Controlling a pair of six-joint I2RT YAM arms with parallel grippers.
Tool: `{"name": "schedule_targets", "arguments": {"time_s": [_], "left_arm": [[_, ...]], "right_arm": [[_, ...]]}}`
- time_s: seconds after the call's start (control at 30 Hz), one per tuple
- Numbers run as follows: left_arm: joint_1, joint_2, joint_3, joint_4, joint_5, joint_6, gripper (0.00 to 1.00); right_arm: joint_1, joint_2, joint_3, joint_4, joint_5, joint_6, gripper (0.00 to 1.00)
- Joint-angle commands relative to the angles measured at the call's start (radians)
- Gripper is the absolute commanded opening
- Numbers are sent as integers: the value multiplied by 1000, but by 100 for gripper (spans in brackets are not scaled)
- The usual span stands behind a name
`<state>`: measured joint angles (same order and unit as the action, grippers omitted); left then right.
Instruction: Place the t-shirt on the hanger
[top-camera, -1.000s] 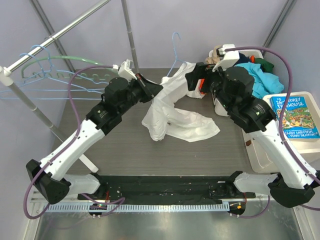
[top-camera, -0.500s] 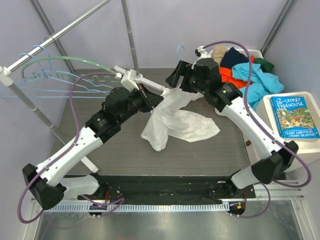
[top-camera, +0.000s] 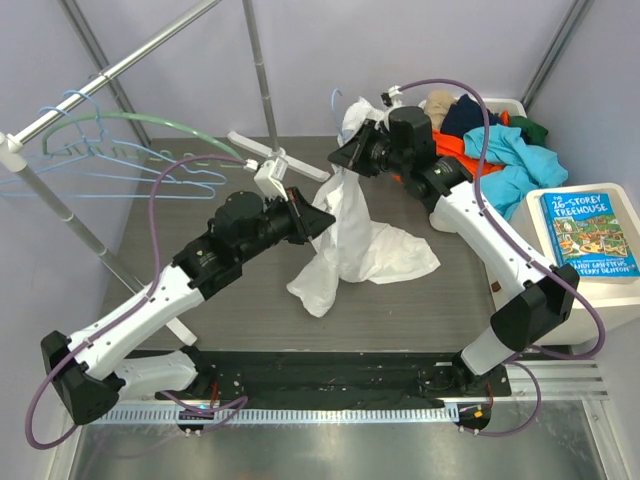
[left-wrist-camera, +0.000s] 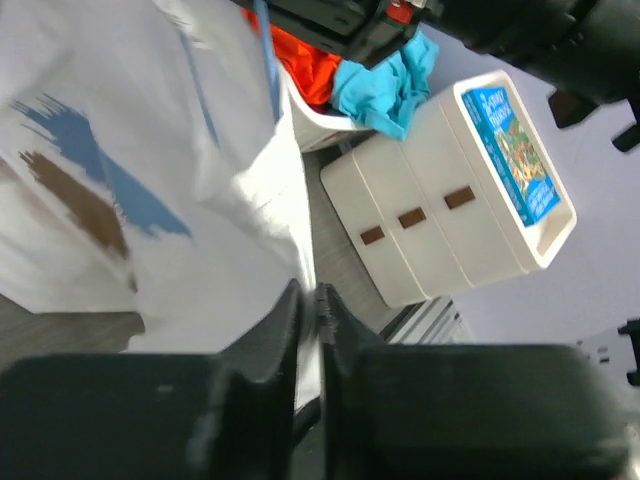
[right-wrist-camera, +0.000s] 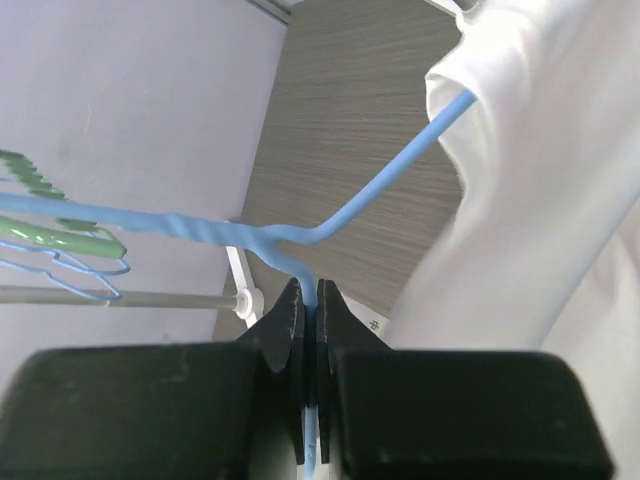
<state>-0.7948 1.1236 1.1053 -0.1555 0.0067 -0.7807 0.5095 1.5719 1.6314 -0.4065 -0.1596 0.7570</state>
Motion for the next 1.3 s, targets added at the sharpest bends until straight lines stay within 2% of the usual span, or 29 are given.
{"name": "schedule_targets", "arguments": {"time_s": [0.0,0.07,0.17,0.2,0.3,0.47,0.63,0.8,0.9,0.93,1.03,1.07,1.1,1.17,1.2,1.27], "left_arm": [[-3,-94,-18,117,93,116,37],[2,-142,-41,126,111,165,46],[6,-165,-44,117,154,178,48],[9,-162,-42,129,217,178,47],[9,-142,-48,180,263,126,42],[9,-68,-44,243,259,55,34],[8,19,-16,347,340,-34,32],[-3,48,-9,369,338,-72,27],[-4,48,-12,367,320,-87,13],[-4,44,-12,370,319,-91,0],[-3,39,5,353,283,-115,0],[0,36,16,337,232,-120,0],[6,33,28,311,213,-121,0],[38,39,82,287,179,-127,0],[51,42,102,269,153,-132,0],[77,64,164,252,125,-137,0]], "right_arm": [[-20,-59,-14,100,-171,-61,1],[-22,-108,-63,124,-236,-74,1],[-23,-164,-126,173,-299,-65,1],[-22,-173,-137,182,-329,-53,1],[-22,-200,-163,198,-362,-35,1],[-20,-222,-176,221,-412,-7,1],[-2,-222,-173,244,-454,21,1],[43,-207,-166,281,-474,36,1],[64,-185,-148,290,-475,42,1],[69,-179,-133,291,-477,44,1],[80,-156,-99,276,-465,35,1],[80,-153,-88,264,-430,25,6],[75,-150,-67,240,-414,10,26],[66,-151,-51,222,-394,-19,42],[52,-153,-44,201,-382,-27,61],[34,-168,-30,186,-351,-53,76]]}}
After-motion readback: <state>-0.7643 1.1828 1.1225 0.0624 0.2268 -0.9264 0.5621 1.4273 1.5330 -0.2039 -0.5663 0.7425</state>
